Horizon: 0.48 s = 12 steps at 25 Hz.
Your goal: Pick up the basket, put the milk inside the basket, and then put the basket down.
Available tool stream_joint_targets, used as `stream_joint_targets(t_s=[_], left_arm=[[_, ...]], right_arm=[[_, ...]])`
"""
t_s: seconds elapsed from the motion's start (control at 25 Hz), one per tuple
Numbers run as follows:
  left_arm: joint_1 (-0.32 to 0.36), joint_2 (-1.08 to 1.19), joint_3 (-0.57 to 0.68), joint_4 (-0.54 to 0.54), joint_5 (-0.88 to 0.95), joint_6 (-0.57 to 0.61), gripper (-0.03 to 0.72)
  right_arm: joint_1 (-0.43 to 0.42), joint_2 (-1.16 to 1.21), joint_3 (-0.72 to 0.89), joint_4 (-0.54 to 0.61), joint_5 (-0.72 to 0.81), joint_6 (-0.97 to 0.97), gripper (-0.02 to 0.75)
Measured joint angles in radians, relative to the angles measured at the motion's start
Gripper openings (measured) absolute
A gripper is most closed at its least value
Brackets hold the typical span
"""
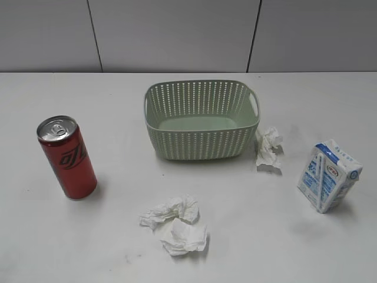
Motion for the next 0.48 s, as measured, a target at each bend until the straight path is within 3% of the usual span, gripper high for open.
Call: stream_joint_targets(t_s=[0.48], left_arm=[[0.000,0.000,0.000,0.000,0.000,0.000,0.522]], right_arm=[[0.000,0.000,0.000,0.000,0.000,0.001,0.539]])
